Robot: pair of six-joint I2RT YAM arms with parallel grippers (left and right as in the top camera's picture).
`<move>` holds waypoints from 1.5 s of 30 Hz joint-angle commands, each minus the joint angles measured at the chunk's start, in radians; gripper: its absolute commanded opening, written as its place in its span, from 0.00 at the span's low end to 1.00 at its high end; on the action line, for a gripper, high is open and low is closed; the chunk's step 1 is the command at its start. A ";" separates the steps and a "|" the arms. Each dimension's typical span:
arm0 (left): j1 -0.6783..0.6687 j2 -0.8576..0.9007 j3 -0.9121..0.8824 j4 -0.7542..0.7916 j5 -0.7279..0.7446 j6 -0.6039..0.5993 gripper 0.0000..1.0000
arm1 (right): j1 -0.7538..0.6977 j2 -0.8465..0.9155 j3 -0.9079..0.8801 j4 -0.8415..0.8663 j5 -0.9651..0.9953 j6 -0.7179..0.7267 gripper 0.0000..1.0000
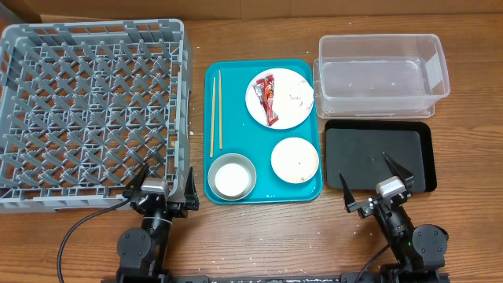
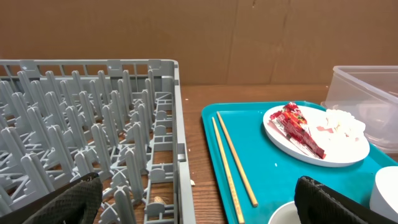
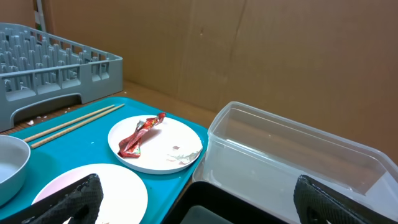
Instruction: Sort waste into correct bins and load items into the dishwasher
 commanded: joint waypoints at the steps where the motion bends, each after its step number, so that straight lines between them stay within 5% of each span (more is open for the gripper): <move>1: 0.006 -0.010 -0.004 -0.002 -0.003 -0.009 1.00 | 0.004 -0.008 -0.010 0.004 0.006 0.003 1.00; 33: 0.006 -0.010 -0.004 0.048 -0.029 -0.008 1.00 | 0.004 -0.008 -0.010 0.004 0.006 0.003 1.00; 36: 0.005 -0.010 -0.004 0.083 0.053 -0.037 1.00 | 0.004 -0.008 -0.010 0.018 -0.013 0.003 1.00; 40: 0.005 -0.010 -0.004 0.181 0.370 -0.040 1.00 | 0.004 -0.008 -0.010 0.063 -0.188 0.005 1.00; 43: 0.005 -0.010 0.047 0.267 0.353 -0.134 1.00 | 0.004 -0.008 0.002 0.260 -0.317 0.191 1.00; 45: 0.005 0.012 0.182 0.171 0.322 -0.138 1.00 | 0.004 -0.008 0.084 0.313 -0.316 0.280 1.00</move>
